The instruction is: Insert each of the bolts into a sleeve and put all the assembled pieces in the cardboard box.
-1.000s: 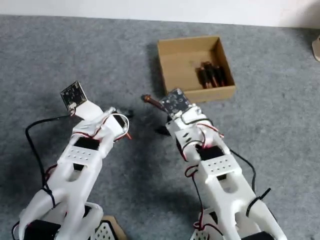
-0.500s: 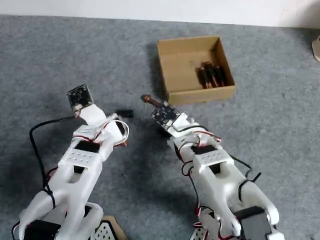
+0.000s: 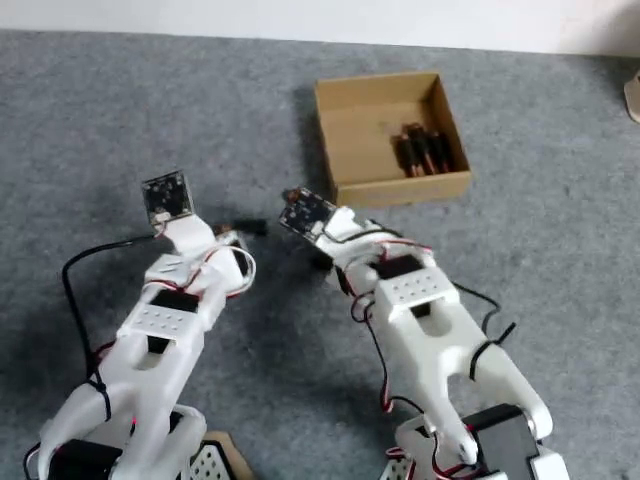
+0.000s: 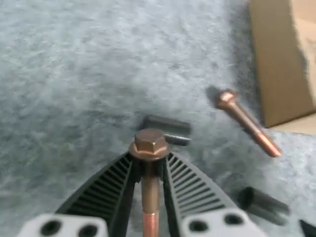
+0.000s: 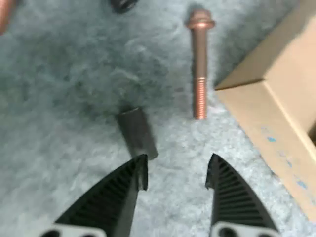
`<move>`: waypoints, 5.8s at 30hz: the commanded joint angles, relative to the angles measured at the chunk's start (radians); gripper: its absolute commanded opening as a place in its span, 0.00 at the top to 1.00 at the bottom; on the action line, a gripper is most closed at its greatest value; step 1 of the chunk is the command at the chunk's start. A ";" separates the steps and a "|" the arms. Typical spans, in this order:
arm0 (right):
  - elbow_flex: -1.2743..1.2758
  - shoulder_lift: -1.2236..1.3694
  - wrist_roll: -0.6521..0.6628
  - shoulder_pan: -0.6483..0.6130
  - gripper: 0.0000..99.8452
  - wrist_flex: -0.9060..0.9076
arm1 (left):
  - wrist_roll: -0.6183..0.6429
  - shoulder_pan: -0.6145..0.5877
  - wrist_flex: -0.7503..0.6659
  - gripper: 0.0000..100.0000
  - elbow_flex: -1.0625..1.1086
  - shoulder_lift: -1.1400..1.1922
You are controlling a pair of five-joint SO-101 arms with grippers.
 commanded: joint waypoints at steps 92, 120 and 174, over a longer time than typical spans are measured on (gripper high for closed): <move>-0.154 -0.087 -0.522 0.071 1.00 0.242 | -0.071 0.117 -0.491 1.00 0.182 -0.035; 0.673 -0.782 -0.651 0.021 1.00 -0.249 | -0.144 0.196 -0.496 1.00 0.177 -0.041; 0.954 -1.429 -0.598 0.021 1.00 -0.110 | -0.009 0.348 -0.103 1.00 -0.174 -0.515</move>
